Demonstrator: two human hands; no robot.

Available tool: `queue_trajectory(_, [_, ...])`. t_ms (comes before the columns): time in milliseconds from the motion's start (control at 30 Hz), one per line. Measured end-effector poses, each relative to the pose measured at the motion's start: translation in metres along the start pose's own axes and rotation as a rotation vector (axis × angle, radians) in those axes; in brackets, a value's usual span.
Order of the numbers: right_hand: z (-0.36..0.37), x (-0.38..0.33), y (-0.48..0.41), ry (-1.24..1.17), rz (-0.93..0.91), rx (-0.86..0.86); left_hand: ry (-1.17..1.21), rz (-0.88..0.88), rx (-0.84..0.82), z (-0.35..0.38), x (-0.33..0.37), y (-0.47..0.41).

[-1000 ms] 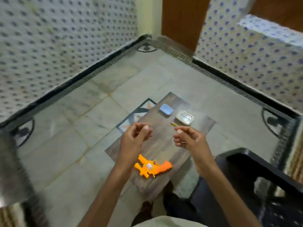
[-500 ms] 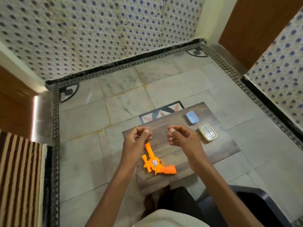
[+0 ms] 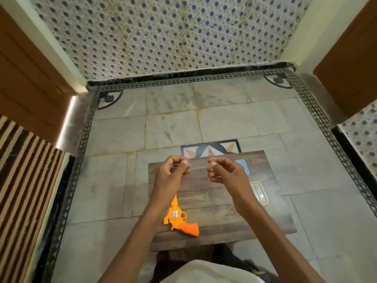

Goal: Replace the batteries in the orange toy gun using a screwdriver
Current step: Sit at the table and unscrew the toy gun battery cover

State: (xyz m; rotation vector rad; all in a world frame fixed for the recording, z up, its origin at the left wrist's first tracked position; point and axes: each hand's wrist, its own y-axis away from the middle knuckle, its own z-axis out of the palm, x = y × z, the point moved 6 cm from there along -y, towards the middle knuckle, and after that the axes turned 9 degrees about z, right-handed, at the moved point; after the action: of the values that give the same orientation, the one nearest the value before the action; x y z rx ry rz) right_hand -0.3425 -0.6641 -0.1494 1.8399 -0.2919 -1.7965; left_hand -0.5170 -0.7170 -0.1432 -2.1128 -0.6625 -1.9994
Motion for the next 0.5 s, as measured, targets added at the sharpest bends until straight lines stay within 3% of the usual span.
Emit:
queue_trajectory(233, [-0.038,-0.025,-0.036,0.049,0.048,-0.180,0.049,-0.044,0.217,0.046,0.004,0.002])
queue_trajectory(500, [-0.027,-0.023,-0.055,0.128,0.073,-0.300,0.106,-0.059,0.374,0.044,0.000,0.013])
